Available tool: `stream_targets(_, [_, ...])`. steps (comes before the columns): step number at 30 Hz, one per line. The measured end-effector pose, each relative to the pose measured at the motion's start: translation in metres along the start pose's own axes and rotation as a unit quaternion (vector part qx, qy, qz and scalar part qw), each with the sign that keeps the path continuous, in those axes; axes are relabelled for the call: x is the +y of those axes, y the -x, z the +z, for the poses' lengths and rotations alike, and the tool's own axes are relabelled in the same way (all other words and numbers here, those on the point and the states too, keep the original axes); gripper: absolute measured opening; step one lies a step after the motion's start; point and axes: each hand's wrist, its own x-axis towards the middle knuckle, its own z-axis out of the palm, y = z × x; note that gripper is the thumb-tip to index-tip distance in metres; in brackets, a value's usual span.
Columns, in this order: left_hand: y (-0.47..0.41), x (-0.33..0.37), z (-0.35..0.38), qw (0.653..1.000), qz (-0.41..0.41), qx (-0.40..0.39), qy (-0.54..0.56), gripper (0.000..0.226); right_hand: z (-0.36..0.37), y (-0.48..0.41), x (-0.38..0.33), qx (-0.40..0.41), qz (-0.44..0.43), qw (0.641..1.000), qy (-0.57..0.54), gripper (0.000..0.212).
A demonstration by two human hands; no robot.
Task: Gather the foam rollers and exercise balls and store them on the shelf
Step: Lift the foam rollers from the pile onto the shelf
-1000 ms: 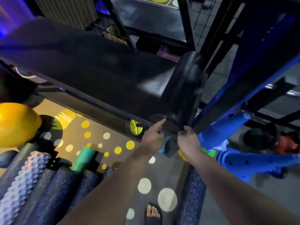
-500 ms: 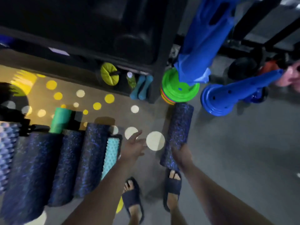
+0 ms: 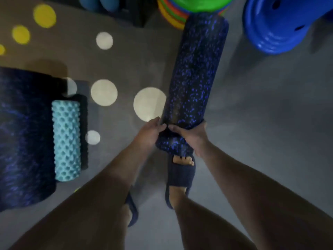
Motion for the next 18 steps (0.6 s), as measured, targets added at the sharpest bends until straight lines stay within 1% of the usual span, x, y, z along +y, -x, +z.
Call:
stream_targets(2, [0.028, 0.001, 0.004, 1.0, -0.013, 0.007, -0.007, 0.023, 0.0, 0.01, -0.007, 0.012, -0.007, 1.0, -0.008, 0.136])
stream_targets(3, [0.041, -0.001, -0.001, 0.999, -0.019, 0.025, -0.011, 0.024, -0.007, 0.028, -0.021, 0.008, -0.008, 1.0, -0.017, 0.134])
stream_targets(4, [0.063, -0.001, -0.006, 0.999, -0.02, 0.036, -0.011, 0.022, -0.015, 0.049, -0.033, -0.011, 0.002, 0.999, -0.037, 0.127])
stream_targets(5, [0.086, 0.001, -0.012, 0.999, -0.028, 0.047, -0.004, 0.024, -0.023, 0.083, -0.051, -0.043, 0.017, 0.997, -0.069, 0.11])
stream_targets(6, [0.11, 0.004, -0.019, 0.997, -0.041, 0.064, 0.007, 0.035, -0.031, 0.123, -0.07, -0.098, 0.039, 0.99, -0.092, 0.088])
stream_targets(7, [0.139, 0.009, -0.027, 0.994, -0.062, 0.086, 0.033, 0.048, -0.041, 0.166, -0.086, -0.159, 0.058, 0.981, -0.094, 0.07])
stream_targets(8, [0.171, 0.013, -0.036, 0.988, -0.091, 0.101, 0.071, 0.066, -0.05, 0.21, -0.102, -0.197, 0.073, 0.974, -0.079, 0.062])
stream_targets(9, [0.202, 0.012, -0.049, 0.98, -0.128, 0.109, 0.105, 0.087, -0.058, 0.252, -0.117, -0.217, 0.081, 0.972, -0.046, 0.067])
stream_targets(10, [0.236, 0.01, -0.06, 0.971, -0.167, 0.112, 0.128, 0.104, -0.064, 0.292, -0.132, -0.226, 0.084, 0.971, 0.001, 0.083])
stream_targets(11, [0.283, 0.02, -0.066, 0.966, -0.183, 0.104, 0.151, 0.11, -0.068, 0.33, -0.146, -0.226, 0.077, 0.97, 0.04, 0.096])
stream_targets(12, [0.333, 0.034, -0.069, 0.962, -0.185, 0.096, 0.174, 0.102, -0.072, 0.368, -0.162, -0.233, 0.067, 0.968, 0.059, 0.099])
stream_targets(13, [0.386, 0.055, -0.071, 0.961, -0.178, 0.091, 0.191, 0.086, -0.073, 0.402, -0.179, -0.247, 0.052, 0.965, 0.072, 0.094])
stream_targets(14, [0.431, 0.07, -0.076, 0.96, -0.149, 0.087, 0.221, 0.07, -0.073, 0.435, -0.196, -0.256, 0.03, 0.962, 0.085, 0.09])
stream_targets(15, [0.464, 0.075, -0.086, 0.957, -0.126, 0.094, 0.244, 0.06, -0.072, 0.47, -0.215, -0.262, 0.009, 0.96, 0.096, 0.089])
stream_targets(16, [0.492, 0.076, -0.099, 0.955, -0.103, 0.101, 0.259, 0.057, -0.068, 0.501, -0.232, -0.266, -0.011, 0.958, 0.109, 0.092])
stream_targets(17, [0.515, 0.079, -0.114, 0.953, -0.08, 0.109, 0.269, 0.059, -0.062, 0.526, -0.248, -0.275, -0.028, 0.954, 0.118, 0.095])
stream_targets(18, [0.538, 0.081, -0.129, 0.954, -0.06, 0.124, 0.268, 0.067, -0.054, 0.548, -0.263, -0.282, -0.042, 0.95, 0.13, 0.097])
